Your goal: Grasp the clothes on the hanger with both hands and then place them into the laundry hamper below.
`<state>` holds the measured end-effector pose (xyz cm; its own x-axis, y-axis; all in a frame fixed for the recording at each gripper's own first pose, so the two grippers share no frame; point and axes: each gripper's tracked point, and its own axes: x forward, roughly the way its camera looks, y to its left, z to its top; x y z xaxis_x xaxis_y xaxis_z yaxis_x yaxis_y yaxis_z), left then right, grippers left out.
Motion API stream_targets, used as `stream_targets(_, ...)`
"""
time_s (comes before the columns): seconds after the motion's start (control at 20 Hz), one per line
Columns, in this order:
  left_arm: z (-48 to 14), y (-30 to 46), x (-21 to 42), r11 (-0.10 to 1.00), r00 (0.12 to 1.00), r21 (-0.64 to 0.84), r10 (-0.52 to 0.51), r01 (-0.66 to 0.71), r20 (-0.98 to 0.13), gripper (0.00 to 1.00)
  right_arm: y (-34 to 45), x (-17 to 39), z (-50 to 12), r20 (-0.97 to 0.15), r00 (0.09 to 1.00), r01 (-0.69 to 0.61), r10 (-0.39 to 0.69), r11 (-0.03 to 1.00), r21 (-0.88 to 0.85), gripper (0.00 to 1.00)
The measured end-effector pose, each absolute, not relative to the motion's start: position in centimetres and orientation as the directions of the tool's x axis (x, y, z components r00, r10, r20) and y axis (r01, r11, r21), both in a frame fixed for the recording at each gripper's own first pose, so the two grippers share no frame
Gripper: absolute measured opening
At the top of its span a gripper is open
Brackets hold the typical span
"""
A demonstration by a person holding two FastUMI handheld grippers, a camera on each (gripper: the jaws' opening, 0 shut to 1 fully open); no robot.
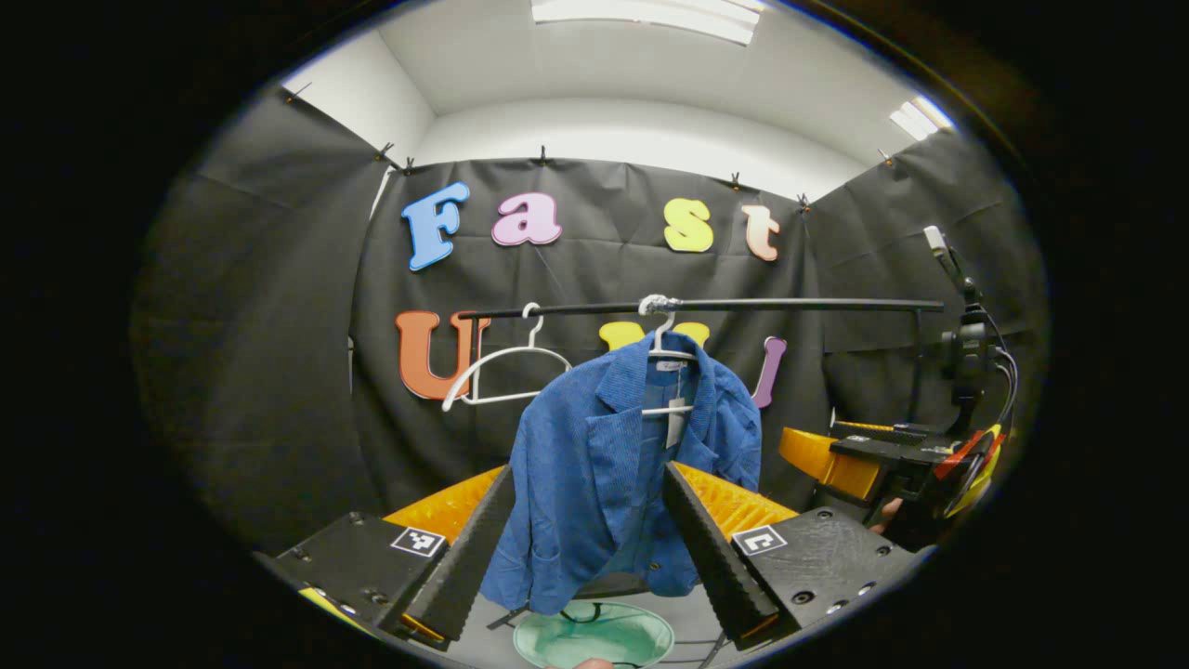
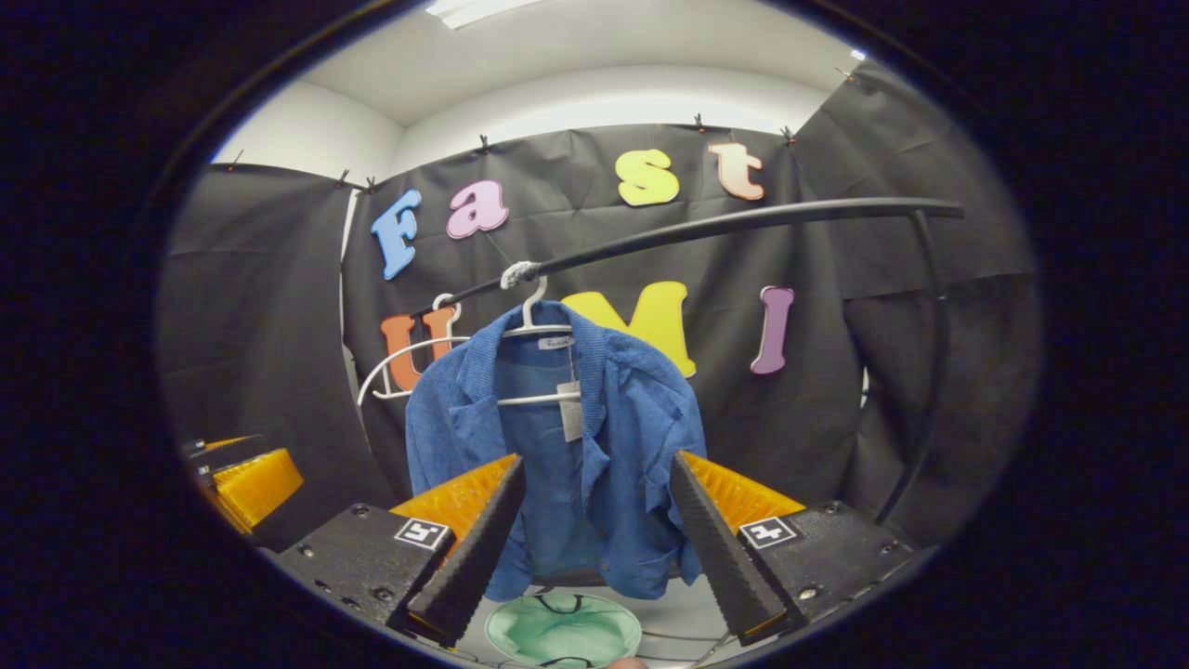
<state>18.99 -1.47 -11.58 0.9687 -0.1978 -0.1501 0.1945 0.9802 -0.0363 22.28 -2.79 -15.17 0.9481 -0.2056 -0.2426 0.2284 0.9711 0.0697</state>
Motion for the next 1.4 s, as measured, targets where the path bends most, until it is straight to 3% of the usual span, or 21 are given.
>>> stream_targets(0.4,-15.4,-6.2,27.3,0.978,0.957,-0.066,-0.208,0.199,-0.202,0.97,-6.2,32.6,-19.1,-0.306,0.947,0.142,-0.100,0.983,0.117,0.98)
stream_targets(0.45,-15.8,-6.5,28.1,0.978,0.955,-0.066,-0.206,0.196,-0.215,1.00,-6.7,33.7,-19.8,-0.321,0.943,0.132,-0.089,0.984,0.116,0.98)
stream_targets(0.55,-17.0,-7.0,30.3,0.981,0.951,-0.070,-0.193,0.181,-0.240,0.96,-7.5,35.6,-20.9,-0.341,0.937,0.119,-0.071,0.985,0.122,0.98)
stream_targets(0.85,-19.5,-8.0,35.2,0.985,0.943,-0.091,-0.169,0.148,-0.286,1.00,-8.6,39.2,-23.4,-0.399,0.917,0.087,-0.008,0.980,0.180,0.97)
stream_targets(0.9,-19.7,-7.9,35.9,0.987,0.944,-0.086,-0.157,0.138,-0.290,0.92,-8.8,39.7,-23.7,-0.407,0.914,0.095,-0.014,0.979,0.181,0.98)
stream_targets(0.95,-19.9,-7.9,36.5,0.988,0.945,-0.083,-0.148,0.130,-0.291,1.00,-9.1,40.1,-24.0,-0.414,0.910,0.102,-0.018,0.978,0.183,0.98)
stream_targets(1.2,-20.4,-7.3,39.1,0.996,0.955,-0.051,-0.082,0.071,-0.285,1.00,-9.5,42.1,-24.7,-0.432,0.902,0.109,-0.006,0.970,0.215,0.95)
stream_targets(1.3,-20.5,-7.2,39.7,0.997,0.958,-0.042,-0.067,0.058,-0.280,1.00,-9.5,42.1,-25.1,-0.443,0.897,0.110,0.007,0.965,0.238,0.91)
stream_targets(1.35,-20.5,-7.1,39.8,0.998,0.959,-0.032,-0.055,0.048,-0.277,0.87,-9.6,42.0,-25.1,-0.446,0.895,0.110,0.010,0.964,0.242,0.80)
stream_targets(1.4,-20.5,-6.9,39.9,0.999,0.960,-0.022,-0.044,0.040,-0.276,0.87,-9.7,41.9,-25.1,-0.445,0.895,0.110,0.010,0.964,0.242,0.78)
